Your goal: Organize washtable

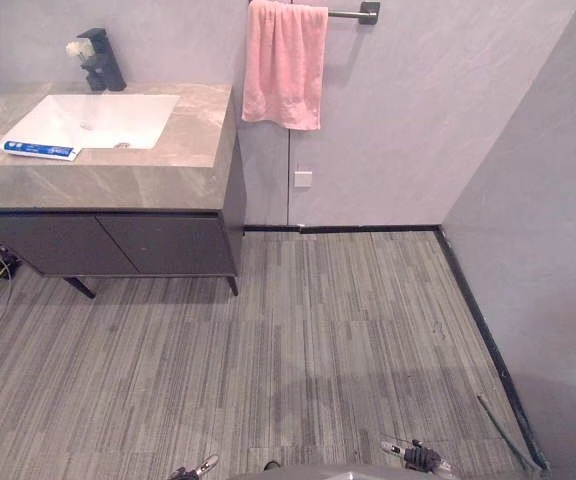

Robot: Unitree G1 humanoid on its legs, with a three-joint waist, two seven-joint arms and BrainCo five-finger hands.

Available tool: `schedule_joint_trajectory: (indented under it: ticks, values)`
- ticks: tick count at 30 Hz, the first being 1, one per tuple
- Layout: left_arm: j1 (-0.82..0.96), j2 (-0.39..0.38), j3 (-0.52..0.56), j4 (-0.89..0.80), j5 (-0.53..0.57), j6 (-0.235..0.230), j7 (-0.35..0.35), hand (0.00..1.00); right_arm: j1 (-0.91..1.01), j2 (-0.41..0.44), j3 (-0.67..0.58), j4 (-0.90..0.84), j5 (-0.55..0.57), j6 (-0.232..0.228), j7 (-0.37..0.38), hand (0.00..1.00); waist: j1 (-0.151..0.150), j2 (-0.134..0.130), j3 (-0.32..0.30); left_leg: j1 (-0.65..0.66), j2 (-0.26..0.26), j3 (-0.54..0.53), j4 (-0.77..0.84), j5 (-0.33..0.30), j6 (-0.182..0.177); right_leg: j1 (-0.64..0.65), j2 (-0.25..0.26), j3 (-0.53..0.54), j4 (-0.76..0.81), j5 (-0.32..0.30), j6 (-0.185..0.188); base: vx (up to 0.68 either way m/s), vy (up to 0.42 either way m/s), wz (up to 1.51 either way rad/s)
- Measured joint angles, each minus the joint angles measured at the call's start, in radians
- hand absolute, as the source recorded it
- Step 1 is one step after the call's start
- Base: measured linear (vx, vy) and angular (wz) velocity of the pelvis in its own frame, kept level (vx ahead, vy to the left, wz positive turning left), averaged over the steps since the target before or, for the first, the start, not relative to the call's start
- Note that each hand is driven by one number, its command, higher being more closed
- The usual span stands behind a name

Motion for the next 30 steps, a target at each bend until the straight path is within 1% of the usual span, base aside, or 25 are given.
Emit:
schedule_joint_trajectory:
  ticks: [12,13,15,16,17,18,19,20,21,22,23,24,25,26,27,28,29,30]
  values:
    - [0.000,0.009,0.001,0.001,-0.002,-0.001,-0.004,0.00,-0.005,0.000,0.000,0.001,0.000,0.000,0.007,0.00,0.003,0.001,0.000,-0.008,-0.001,0.014,0.003,0.001,0.001,-0.015,0.000,0.017,0.007,0.001,0.000,0.00,0.002,-0.03]
    - [-0.001,0.009,0.002,0.000,-0.003,-0.002,-0.007,0.00,-0.018,-0.001,0.000,0.003,0.000,0.000,0.010,0.00,0.003,0.001,0.004,-0.030,-0.003,0.020,0.025,-0.007,0.004,-0.039,-0.001,0.025,0.027,-0.002,0.004,-0.01,0.041,-0.15]
    - [-0.011,0.008,0.005,-0.003,-0.024,-0.004,-0.008,0.00,-0.049,-0.003,-0.008,0.007,0.001,0.000,0.012,0.00,0.001,0.003,0.024,-0.075,-0.014,0.020,0.098,-0.040,0.013,-0.075,-0.007,0.027,0.095,-0.030,0.014,-0.01,0.064,-0.04]
    - [-0.018,0.000,0.013,-0.005,-0.036,-0.005,-0.008,0.00,-0.053,-0.003,-0.012,0.000,0.002,0.000,0.013,0.00,0.003,0.005,0.042,-0.091,-0.023,0.018,0.153,-0.068,0.022,-0.098,-0.015,0.022,0.173,-0.070,0.024,-0.02,0.095,0.18]
    - [-0.020,-0.004,0.026,-0.013,-0.041,-0.005,-0.008,0.00,-0.044,0.001,-0.010,-0.018,0.003,0.001,0.014,0.00,0.005,0.003,0.058,-0.097,-0.035,0.012,0.202,-0.116,0.027,-0.124,-0.029,0.005,0.284,-0.119,0.041,-0.03,0.101,0.23]
    - [-0.026,-0.009,0.035,-0.016,-0.041,-0.005,-0.008,0.00,-0.039,0.004,-0.006,-0.028,0.003,0.000,0.015,0.00,0.005,0.004,0.064,-0.108,-0.038,0.008,0.228,-0.140,0.042,-0.153,-0.034,-0.002,0.365,-0.136,0.046,-0.06,0.108,0.28]
    - [-0.041,-0.020,0.045,-0.016,-0.041,-0.005,-0.008,0.00,-0.027,0.016,0.003,-0.063,0.025,0.000,0.018,0.00,0.012,0.009,0.083,-0.108,-0.043,-0.001,0.267,-0.164,0.052,-0.240,-0.037,-0.003,0.578,-0.147,0.035,-0.03,0.082,0.36]
    - [-0.041,-0.015,0.050,-0.019,-0.041,-0.006,-0.009,0.00,-0.020,0.036,0.003,-0.094,0.044,-0.001,0.019,0.00,0.010,-0.001,0.093,-0.104,-0.049,-0.004,0.286,-0.178,0.061,-0.327,-0.050,-0.004,0.777,-0.137,0.003,-0.01,0.062,0.40]
    - [-0.044,-0.013,0.053,-0.025,-0.042,-0.007,-0.009,0.00,-0.020,0.037,0.005,-0.105,0.049,-0.004,0.017,0.00,0.007,-0.006,0.099,-0.097,-0.048,-0.005,0.294,-0.185,0.064,-0.366,-0.054,-0.003,0.857,-0.137,0.005,0.09,-0.009,0.30]
    - [-0.041,-0.015,0.062,-0.034,-0.042,-0.006,-0.008,0.00,-0.026,0.037,0.020,-0.111,0.085,-0.007,0.016,0.00,0.011,-0.011,0.105,-0.078,-0.036,-0.001,0.297,-0.196,0.063,-0.422,-0.068,-0.032,0.912,-0.142,0.012,0.13,-0.041,0.03]
    - [-0.041,-0.019,0.076,-0.035,-0.042,-0.003,-0.008,0.00,-0.028,0.039,0.022,-0.127,0.094,-0.010,0.016,0.00,0.012,-0.011,0.105,-0.069,-0.019,0.007,0.294,-0.208,0.059,-0.461,-0.089,-0.098,0.867,-0.141,0.012,0.12,-0.056,-0.16]
    - [-0.041,-0.021,0.080,-0.035,-0.042,-0.002,-0.008,0.00,-0.033,0.041,0.020,-0.130,0.110,-0.013,0.016,0.00,0.011,-0.010,0.107,-0.068,-0.006,0.016,0.294,-0.216,0.057,-0.471,-0.095,-0.133,0.813,-0.139,0.015,0.09,-0.064,-0.39]
    - [-0.044,-0.021,0.081,-0.035,-0.041,0.000,-0.007,0.00,-0.038,0.047,0.004,-0.129,0.119,-0.019,0.016,0.00,0.010,-0.008,0.107,-0.061,0.018,0.028,0.292,-0.233,0.049,-0.473,-0.096,-0.195,0.653,-0.122,0.028,0.15,-0.111,-0.44]
    - [-0.050,-0.021,0.081,-0.035,-0.040,0.000,-0.008,0.00,-0.034,0.060,-0.028,-0.124,0.120,-0.021,0.016,0.00,0.009,-0.009,0.108,-0.042,0.033,0.030,0.274,-0.245,0.041,-0.452,-0.081,-0.232,0.447,-0.082,0.042,0.22,-0.138,-0.34]
    - [-0.055,-0.020,0.081,-0.035,-0.039,0.000,-0.008,0.00,-0.029,0.066,-0.046,-0.121,0.119,-0.021,0.016,0.00,0.005,-0.011,0.108,-0.030,0.035,0.027,0.262,-0.250,0.037,-0.439,-0.078,-0.242,0.346,-0.056,0.048,0.36,-0.212,-0.05]
    - [-0.073,-0.018,0.082,-0.034,-0.038,0.001,-0.008,0.00,-0.018,0.069,-0.079,-0.116,0.119,-0.019,0.014,0.00,0.002,-0.014,0.113,-0.003,0.034,0.017,0.243,-0.263,0.025,-0.414,-0.083,-0.241,0.183,-0.002,0.064,0.33,-0.205,0.13]
    - [-0.081,-0.020,0.082,-0.034,-0.038,0.001,-0.008,0.00,-0.013,0.069,-0.097,-0.111,0.123,-0.019,0.014,0.00,0.003,-0.014,0.114,0.006,0.034,0.010,0.240,-0.277,0.020,-0.409,-0.085,-0.236,0.139,0.017,0.063,0.49,-0.324,0.36]
    - [-0.097,-0.030,0.082,-0.036,-0.030,0.001,-0.009,0.00,-0.013,0.069,-0.128,-0.104,0.143,-0.019,0.015,0.00,-0.004,-0.012,0.115,0.026,0.043,-0.027,0.254,-0.324,0.012,-0.403,-0.089,-0.231,0.133,0.032,0.051,0.40,-0.292,0.45]
